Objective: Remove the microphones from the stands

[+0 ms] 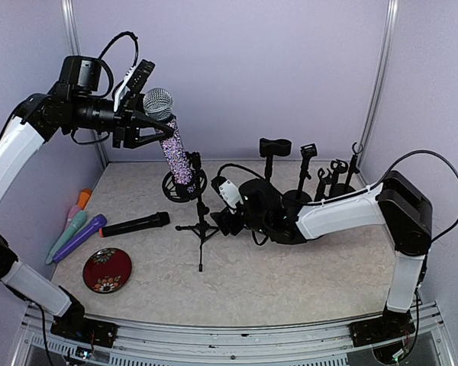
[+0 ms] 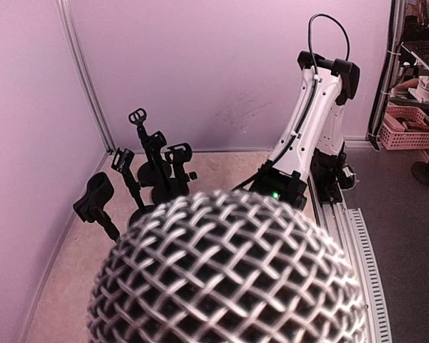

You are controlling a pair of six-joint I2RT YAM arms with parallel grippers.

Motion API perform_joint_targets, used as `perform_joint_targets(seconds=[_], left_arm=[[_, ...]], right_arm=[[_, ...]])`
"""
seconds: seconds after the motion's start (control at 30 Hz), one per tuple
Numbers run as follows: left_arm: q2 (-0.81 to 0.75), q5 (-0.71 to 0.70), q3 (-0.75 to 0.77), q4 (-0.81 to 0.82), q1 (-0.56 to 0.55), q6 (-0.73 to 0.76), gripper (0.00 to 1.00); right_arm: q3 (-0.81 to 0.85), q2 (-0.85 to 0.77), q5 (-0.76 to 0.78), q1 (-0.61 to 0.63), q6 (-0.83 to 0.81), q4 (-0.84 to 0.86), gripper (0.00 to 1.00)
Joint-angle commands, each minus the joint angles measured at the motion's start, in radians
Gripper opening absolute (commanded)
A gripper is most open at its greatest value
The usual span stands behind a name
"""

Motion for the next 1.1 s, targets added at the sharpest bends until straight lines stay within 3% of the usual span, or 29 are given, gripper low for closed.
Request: perform_joint_targets(seconds=[0.0, 0.2, 0.43, 0.63, 0.83, 0.93, 1.0, 1.07], left_arm=[[-0.029, 0.027, -0.004, 0.06, 0.005, -0.028, 0.45], [-0.032, 0.027, 0.066, 0.103, 0.008, -0.062, 0.46], [-0.048, 0.035, 0.085, 0.133, 0.009, -0.088, 0.46], [-0.072, 0.013, 0.13, 0.112, 0.04, -0.077, 0.46], [-0.098, 0.042, 0.165, 0.054, 0.301, -0.052, 0.41], [-0.107, 0.06, 0.162, 0.005, 0.424, -0.004, 0.38], [-0.108, 0.022, 0.147, -0.062, 0.475, 0.071, 0.35], [-0.097, -0.131, 0.126, -0.166, 0.481, 0.191, 0.31]], right_arm=[[-0.013, -0.109, -0.065, 0.001, -0.054, 0.048, 0.87], [0.068, -0.068, -0.132, 0.002, -0.087, 0.035, 0.9], [0.196, 0.054, -0.105, 0.004, -0.11, -0.001, 0.89], [0.196, 0.12, 0.011, 0.007, -0.121, 0.031, 0.78], [0.082, 0.077, 0.094, 0.01, -0.13, 0.127, 0.59], [0.069, 0.061, 0.132, 0.009, -0.154, 0.133, 0.54], [0.068, 0.052, 0.167, 0.007, -0.166, 0.13, 0.53], [0.065, 0.037, 0.19, 0.006, -0.164, 0.128, 0.52]])
